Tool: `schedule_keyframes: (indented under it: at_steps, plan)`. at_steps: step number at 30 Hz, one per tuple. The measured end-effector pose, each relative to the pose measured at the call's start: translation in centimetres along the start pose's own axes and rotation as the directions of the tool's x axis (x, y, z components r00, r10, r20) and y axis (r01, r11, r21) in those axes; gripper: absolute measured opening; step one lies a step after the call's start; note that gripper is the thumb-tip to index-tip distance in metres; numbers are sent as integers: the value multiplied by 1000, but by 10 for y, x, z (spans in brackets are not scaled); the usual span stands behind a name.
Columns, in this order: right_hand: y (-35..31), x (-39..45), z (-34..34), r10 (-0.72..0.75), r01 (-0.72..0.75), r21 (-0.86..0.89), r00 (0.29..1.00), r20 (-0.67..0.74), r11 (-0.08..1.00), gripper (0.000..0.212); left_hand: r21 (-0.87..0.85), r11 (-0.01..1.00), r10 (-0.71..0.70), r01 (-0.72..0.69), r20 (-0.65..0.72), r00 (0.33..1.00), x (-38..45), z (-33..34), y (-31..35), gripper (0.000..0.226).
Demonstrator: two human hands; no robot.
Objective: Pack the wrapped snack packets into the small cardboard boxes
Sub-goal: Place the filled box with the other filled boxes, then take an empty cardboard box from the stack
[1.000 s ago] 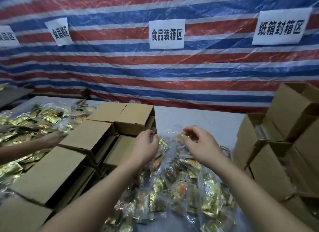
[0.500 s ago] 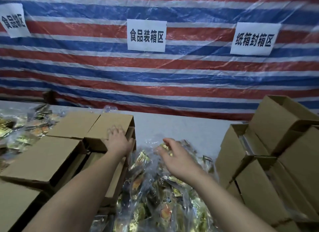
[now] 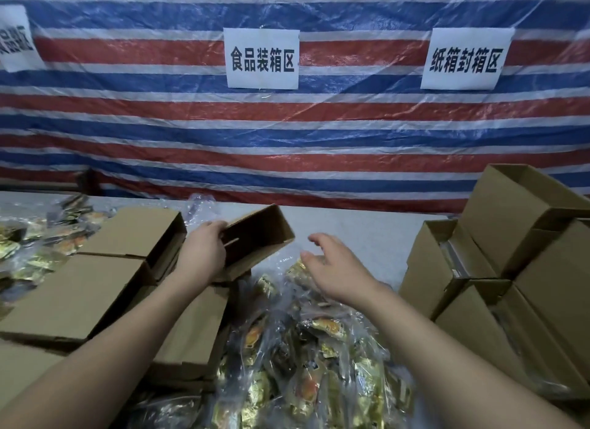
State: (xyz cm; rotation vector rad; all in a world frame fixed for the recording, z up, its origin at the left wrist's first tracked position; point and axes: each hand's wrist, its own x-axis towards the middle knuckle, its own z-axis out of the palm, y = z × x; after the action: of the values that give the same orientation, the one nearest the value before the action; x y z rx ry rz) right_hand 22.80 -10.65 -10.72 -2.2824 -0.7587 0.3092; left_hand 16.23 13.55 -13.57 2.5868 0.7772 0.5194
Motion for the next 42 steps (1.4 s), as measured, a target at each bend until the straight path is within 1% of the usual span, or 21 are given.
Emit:
schedule_keyframes:
  at_steps: [3,5,6,7,10,11,13,15,19,21,24,26,29,31,32,34,36,38,39,40,42]
  plan:
    - [-15,-3,-24,-77,64,-101,989,-124,993,64,-269,963,54,-12,149,987,-35,-37,27,30]
    - [-21,-11,-41,-168,119,-303,976,-141,946,70,-306,950,139,-68,218,966,-61,-55,42,27]
    - [-21,-17,-48,-195,135,-404,974,-112,905,68,-299,949,184,-104,253,950,-74,-60,49,25]
    - [-18,-25,-53,-195,145,-463,979,-61,874,60,-300,946,214,-123,293,932,-87,-62,54,23]
    - [1,-64,-49,-60,109,-453,991,121,885,11,-320,939,254,-124,405,878,-129,-52,60,19]
    - [14,-80,-41,-39,107,-456,987,155,883,2,-324,939,257,-116,438,861,-144,-43,59,19]
    - [46,-114,-16,-15,100,-475,984,179,874,11,-330,941,244,-76,502,830,-177,-18,51,20]
    - [80,-153,15,54,44,-452,978,202,891,13,-320,947,218,-35,558,800,-214,14,40,20]
    - [135,-221,74,259,-124,-386,912,320,914,11,-269,961,136,70,675,726,-287,75,16,16]
    - [154,-243,94,331,-196,-373,880,340,907,13,-248,964,118,93,714,690,-315,98,6,15]
    - [174,-268,116,371,-259,-338,868,329,905,12,-242,967,126,76,721,681,-346,122,-5,18]
    - [183,-280,126,380,-278,-323,869,317,905,18,-260,963,142,68,706,694,-362,131,-9,17]
    - [193,-290,132,393,-308,-296,871,293,904,12,-267,960,125,87,685,718,-373,141,-11,14]
    - [197,-292,131,383,-303,-284,877,292,910,13,-254,964,128,73,690,713,-373,143,-10,16]
    - [198,-293,130,379,-298,-286,877,294,911,20,-239,970,135,49,694,708,-372,144,-10,22]
    - [199,-292,128,378,-301,-286,887,266,910,43,-203,979,136,9,686,715,-368,144,-8,42]
    - [200,-291,124,374,-317,-272,907,193,909,61,-190,981,145,-30,629,764,-357,146,3,51]
    - [201,-285,117,392,-358,-226,911,127,906,65,-202,977,177,-71,572,801,-342,153,27,45]
    - [202,-282,113,417,-395,-190,903,98,899,65,-212,972,204,-99,557,805,-334,160,42,41]
    - [204,-279,108,448,-434,-150,891,70,888,63,-210,968,236,-141,556,797,-328,168,59,38]
    - [209,-272,98,512,-509,-77,859,23,857,54,-135,957,284,-256,606,743,-319,188,92,36]
